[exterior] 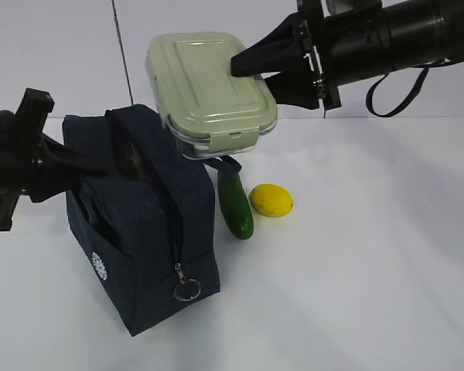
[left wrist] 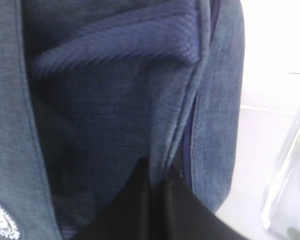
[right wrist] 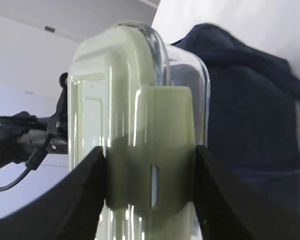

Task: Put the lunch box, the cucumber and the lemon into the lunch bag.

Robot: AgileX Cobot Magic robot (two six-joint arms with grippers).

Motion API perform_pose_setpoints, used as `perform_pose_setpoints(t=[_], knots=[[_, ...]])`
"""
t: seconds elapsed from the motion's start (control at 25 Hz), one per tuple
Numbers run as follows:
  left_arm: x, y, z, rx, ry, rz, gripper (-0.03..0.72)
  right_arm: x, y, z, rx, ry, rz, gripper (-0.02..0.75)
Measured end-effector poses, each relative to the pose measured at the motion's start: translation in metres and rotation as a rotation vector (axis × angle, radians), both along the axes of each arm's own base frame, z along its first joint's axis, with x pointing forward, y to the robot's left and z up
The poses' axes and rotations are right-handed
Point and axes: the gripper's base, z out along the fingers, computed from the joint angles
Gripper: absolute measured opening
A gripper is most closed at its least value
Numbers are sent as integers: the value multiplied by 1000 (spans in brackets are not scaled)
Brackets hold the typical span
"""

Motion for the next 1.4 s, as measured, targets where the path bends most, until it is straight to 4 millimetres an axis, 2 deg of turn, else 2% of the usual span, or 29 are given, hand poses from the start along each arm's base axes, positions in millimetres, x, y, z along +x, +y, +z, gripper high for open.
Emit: perform_pose_setpoints(t=[0.2,0.44,0.8,0.96,1.4], knots=[[0,-1,1,-8,-8,-7,-7,-6,20,3,35,-36,50,407],[-1,-2,2,-25,-7,-27,-7,-8,25,4,52,-46,61,407],[-1,-4,5,-69,-21,-30,-7,-6,44,-20,41,-11,109,408],[-1,-4,6,-67,-25,-32,-7,-3,45,-31,19,-2,118,408],[-3,-7,9,-115,-23,-56,-7,-5,43,-40,-73,-60,175,407]])
